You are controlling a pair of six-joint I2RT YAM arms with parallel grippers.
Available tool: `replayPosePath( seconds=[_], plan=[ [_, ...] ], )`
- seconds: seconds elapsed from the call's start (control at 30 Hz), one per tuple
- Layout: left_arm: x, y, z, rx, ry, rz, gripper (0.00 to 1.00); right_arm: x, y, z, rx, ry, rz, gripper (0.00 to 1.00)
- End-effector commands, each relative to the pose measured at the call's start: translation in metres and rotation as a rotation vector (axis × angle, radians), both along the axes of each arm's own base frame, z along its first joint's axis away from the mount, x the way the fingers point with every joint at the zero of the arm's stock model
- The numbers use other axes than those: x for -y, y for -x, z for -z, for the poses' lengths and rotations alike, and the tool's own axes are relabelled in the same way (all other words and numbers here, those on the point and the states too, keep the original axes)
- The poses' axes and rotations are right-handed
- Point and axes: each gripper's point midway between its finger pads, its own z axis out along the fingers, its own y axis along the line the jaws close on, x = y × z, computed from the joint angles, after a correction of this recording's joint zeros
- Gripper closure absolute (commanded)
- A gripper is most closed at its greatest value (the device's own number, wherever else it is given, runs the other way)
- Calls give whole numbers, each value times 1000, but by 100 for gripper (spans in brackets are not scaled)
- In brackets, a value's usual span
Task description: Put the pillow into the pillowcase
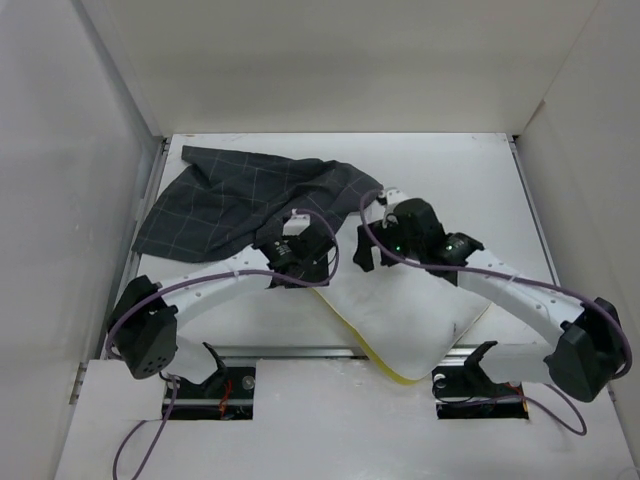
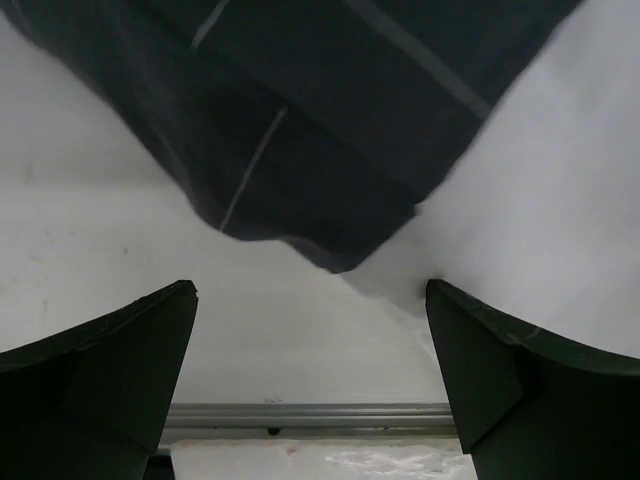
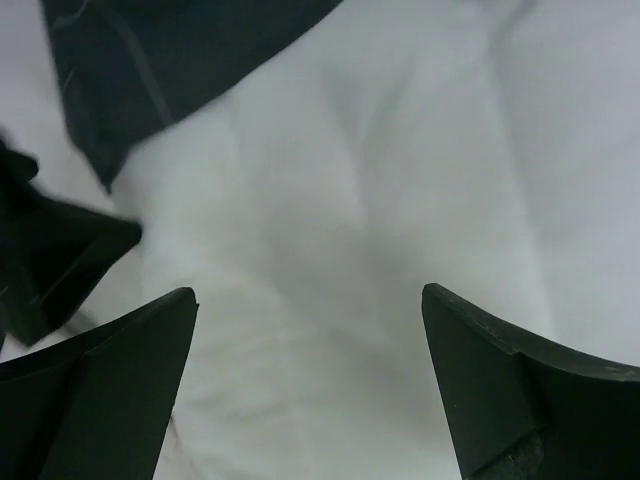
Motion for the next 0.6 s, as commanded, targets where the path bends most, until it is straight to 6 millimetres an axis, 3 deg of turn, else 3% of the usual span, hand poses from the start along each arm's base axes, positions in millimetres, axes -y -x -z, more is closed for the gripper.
replayPosePath(
  seconds=[0.0,0.17,0.27,0.3,0.37,0.4,0.43,0.47,0.5,0.57],
  plan=[
    [-13,11,9,-1,43,-87,3,-13,43,19,-33,100,-138,1],
    [-17,25,29,-19,103,-104,6,-51,62,23,26,99,-318,1],
    [-17,22,33,-5,108,-107,6,-61,55,35,44,115,-362,1],
    [-19,18,32,19,103,-117,7,-65,56,52,9,142,-373,1],
    [-14,11,28,43,110,-112,7,-69,40,57,20,186,-346,1],
    [-10,8,28,48,109,-101,7,-67,34,74,6,226,-325,1],
    [-9,6,31,47,99,-92,9,-70,30,77,9,231,-318,1],
    [-7,2,32,62,95,-86,9,-67,24,89,1,263,-284,3],
    [-9,-2,34,61,92,-100,12,-68,20,85,8,258,-267,12],
    [-9,-8,39,51,77,-117,14,-66,19,90,-7,263,-234,38]
  ],
)
